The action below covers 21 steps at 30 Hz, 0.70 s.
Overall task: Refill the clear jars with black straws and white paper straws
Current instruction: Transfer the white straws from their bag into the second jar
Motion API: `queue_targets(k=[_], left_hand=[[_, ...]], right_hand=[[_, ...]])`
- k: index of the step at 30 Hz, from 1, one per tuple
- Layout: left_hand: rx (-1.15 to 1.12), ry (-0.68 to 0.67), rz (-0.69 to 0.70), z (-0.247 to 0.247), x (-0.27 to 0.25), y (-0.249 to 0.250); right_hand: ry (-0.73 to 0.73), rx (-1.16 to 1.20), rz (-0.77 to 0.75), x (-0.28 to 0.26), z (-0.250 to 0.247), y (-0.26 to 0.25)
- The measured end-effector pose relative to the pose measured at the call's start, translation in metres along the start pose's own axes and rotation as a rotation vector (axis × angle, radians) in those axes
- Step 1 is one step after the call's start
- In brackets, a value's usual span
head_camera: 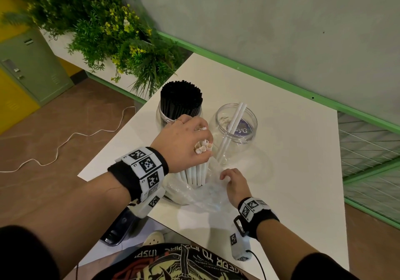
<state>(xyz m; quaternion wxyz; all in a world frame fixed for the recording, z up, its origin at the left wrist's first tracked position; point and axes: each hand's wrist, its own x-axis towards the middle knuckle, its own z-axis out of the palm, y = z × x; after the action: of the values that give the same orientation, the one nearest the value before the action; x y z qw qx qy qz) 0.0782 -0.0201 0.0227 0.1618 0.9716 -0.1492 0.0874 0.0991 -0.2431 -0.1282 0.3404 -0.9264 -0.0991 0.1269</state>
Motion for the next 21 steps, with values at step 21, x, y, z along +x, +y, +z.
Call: queue_targets(k=[21], left_hand=[[-0.018,-0.017,0.017,0.002,0.001,0.004]], right_hand=[[-0.288,-0.405,-0.452,-0.034,0.008,0.005]])
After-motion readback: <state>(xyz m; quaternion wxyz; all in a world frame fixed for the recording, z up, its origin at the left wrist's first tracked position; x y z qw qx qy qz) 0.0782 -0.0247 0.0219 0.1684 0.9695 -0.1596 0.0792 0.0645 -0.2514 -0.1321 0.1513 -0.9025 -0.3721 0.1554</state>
